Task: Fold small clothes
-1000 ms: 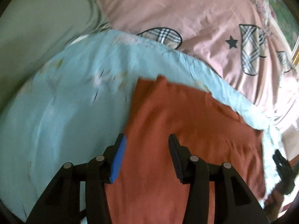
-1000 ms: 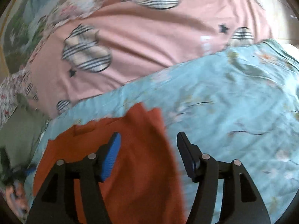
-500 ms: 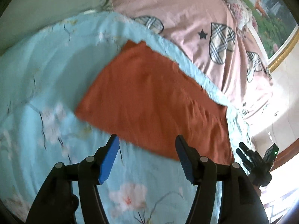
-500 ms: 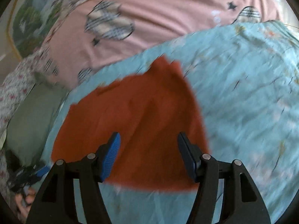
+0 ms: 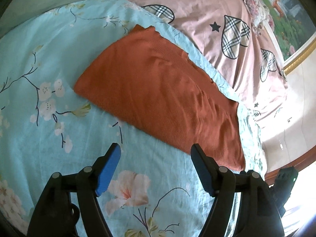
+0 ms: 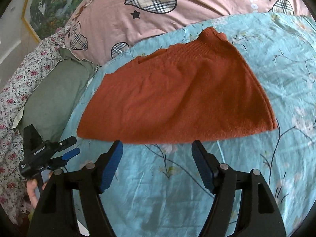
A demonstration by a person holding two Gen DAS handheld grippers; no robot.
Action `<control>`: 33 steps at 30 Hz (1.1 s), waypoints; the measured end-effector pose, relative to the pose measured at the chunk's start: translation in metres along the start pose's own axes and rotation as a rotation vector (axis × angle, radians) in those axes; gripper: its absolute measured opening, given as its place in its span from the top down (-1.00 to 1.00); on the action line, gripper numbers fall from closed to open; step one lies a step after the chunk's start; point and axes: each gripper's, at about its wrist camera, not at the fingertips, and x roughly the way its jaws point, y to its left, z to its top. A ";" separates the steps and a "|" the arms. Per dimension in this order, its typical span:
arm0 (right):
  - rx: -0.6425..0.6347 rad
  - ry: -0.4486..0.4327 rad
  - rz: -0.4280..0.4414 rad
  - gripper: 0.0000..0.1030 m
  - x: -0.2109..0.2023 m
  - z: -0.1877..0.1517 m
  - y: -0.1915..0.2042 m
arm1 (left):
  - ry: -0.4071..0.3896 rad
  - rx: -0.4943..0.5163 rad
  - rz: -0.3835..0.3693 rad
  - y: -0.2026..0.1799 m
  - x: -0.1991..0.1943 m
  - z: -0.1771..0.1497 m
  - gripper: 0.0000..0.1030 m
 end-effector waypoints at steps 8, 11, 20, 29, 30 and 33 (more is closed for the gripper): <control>0.017 0.006 -0.015 -0.43 -0.003 -0.004 -0.005 | -0.002 -0.066 0.001 0.015 0.012 0.014 -0.54; 0.031 0.008 -0.013 -0.44 -0.001 -0.004 -0.009 | -0.013 -0.097 0.012 0.022 0.020 0.022 -0.57; 0.030 0.014 0.011 -0.44 0.009 0.010 -0.011 | -0.099 -0.185 0.054 0.041 0.051 0.057 -0.59; 0.066 0.013 0.065 -0.44 0.022 0.042 -0.024 | -0.151 -0.089 0.051 0.019 0.058 0.083 0.78; 0.073 0.012 0.074 -0.44 0.022 0.046 -0.027 | -0.166 -0.054 0.043 0.008 0.053 0.083 0.80; 0.096 0.014 0.111 -0.44 0.024 0.059 -0.034 | -0.189 0.057 0.011 -0.031 0.042 0.080 0.83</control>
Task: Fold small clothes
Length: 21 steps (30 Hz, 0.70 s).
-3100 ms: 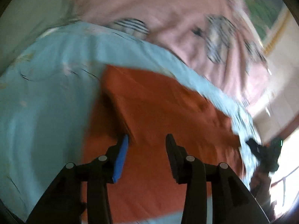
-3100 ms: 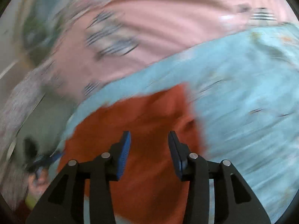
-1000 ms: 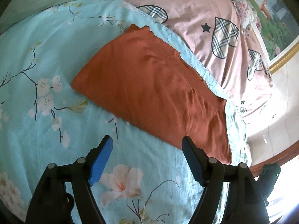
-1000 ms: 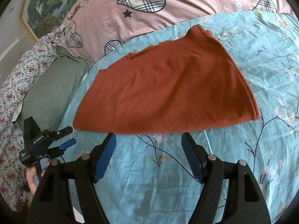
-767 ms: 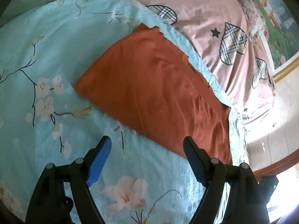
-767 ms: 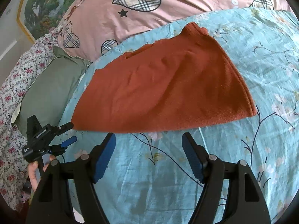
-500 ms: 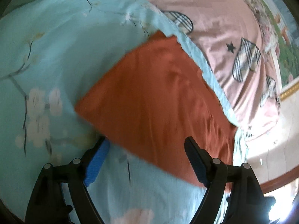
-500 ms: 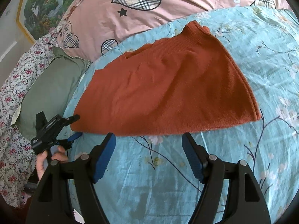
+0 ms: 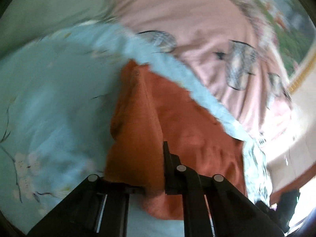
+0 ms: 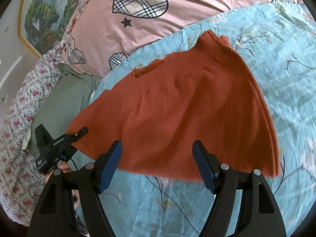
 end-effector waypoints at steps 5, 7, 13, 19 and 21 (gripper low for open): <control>0.073 0.026 0.080 -0.44 0.007 0.026 -0.014 | 0.019 0.227 -0.055 -0.083 0.002 -0.018 0.85; 0.085 0.042 0.100 -0.44 0.013 0.037 -0.016 | 0.037 0.320 -0.049 -0.112 0.013 -0.036 0.85; 0.134 0.121 0.195 -0.44 0.053 0.063 -0.017 | 0.136 0.471 0.039 -0.144 0.060 -0.090 0.85; 0.084 0.244 0.207 -0.43 0.120 0.081 0.001 | 0.132 0.523 0.062 -0.147 0.067 -0.097 0.85; 0.041 0.272 0.182 -0.14 0.144 0.088 0.011 | 0.124 0.564 0.083 -0.152 0.066 -0.099 0.85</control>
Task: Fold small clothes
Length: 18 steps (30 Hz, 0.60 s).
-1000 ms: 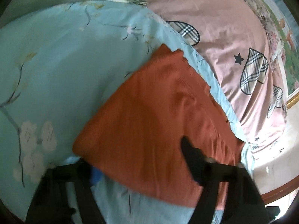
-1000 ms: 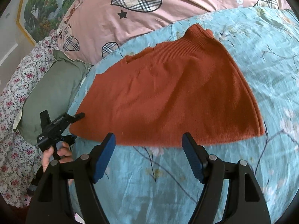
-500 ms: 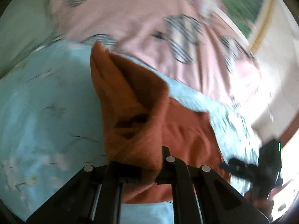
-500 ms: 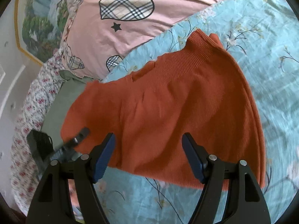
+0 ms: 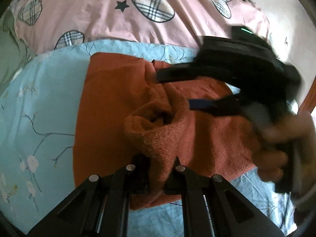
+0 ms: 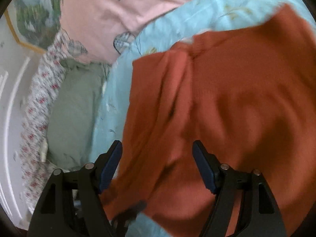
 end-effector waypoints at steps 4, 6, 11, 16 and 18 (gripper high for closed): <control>-0.065 -0.022 -0.040 0.67 0.014 0.021 0.016 | -0.008 0.057 0.008 -0.014 -0.007 0.000 0.87; -0.103 -0.061 -0.014 0.70 -0.002 0.024 0.025 | -0.025 0.078 0.004 -0.022 -0.015 0.002 0.88; -0.212 -0.167 -0.021 0.71 -0.074 0.018 0.032 | -0.045 0.043 -0.158 -0.042 -0.024 0.022 0.87; -0.137 -0.194 -0.133 0.71 -0.120 0.011 -0.031 | 0.003 0.062 -0.303 -0.087 0.000 0.026 0.87; -0.088 -0.175 -0.164 0.71 -0.122 0.007 -0.058 | 0.061 0.057 -0.356 -0.102 0.019 0.022 0.87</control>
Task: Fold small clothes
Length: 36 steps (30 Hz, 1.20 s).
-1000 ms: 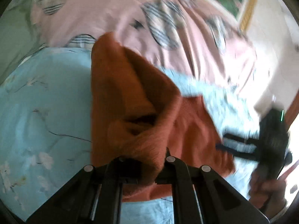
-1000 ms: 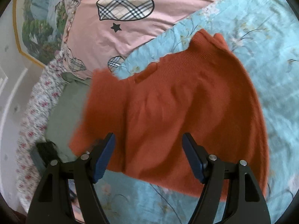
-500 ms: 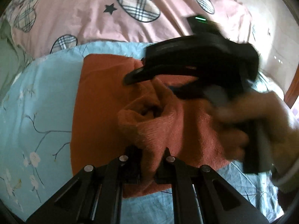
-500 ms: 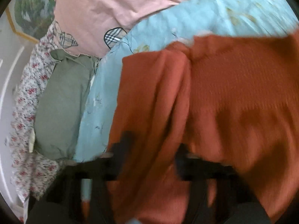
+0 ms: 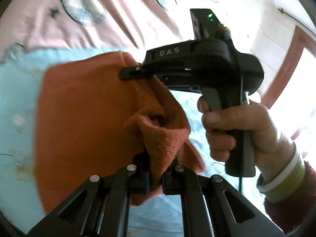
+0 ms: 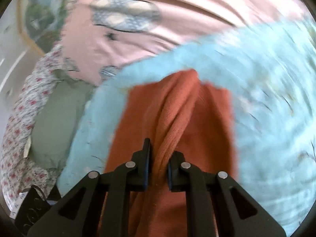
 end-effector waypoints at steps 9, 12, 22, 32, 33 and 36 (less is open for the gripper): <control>0.028 -0.045 0.002 0.72 -0.014 -0.016 -0.018 | 0.043 0.008 -0.033 -0.004 0.022 0.000 0.87; 0.055 -0.030 -0.053 0.71 -0.005 -0.019 -0.027 | 0.082 0.009 -0.019 0.000 0.037 0.004 0.86; 0.091 -0.129 -0.158 0.29 -0.046 -0.039 -0.031 | 0.072 -0.039 -0.039 0.025 -0.011 -0.019 -0.09; 0.085 -0.056 -0.090 -0.47 -0.036 -0.059 -0.023 | 0.044 -0.321 -0.010 0.138 -0.038 -0.016 -0.43; 0.088 -0.053 -0.087 -0.47 -0.033 -0.058 -0.023 | 0.045 -0.337 -0.011 0.148 -0.037 -0.015 -0.43; 0.098 -0.042 -0.072 -0.47 -0.026 -0.054 -0.027 | 0.059 -0.349 0.009 0.163 -0.033 -0.014 -0.47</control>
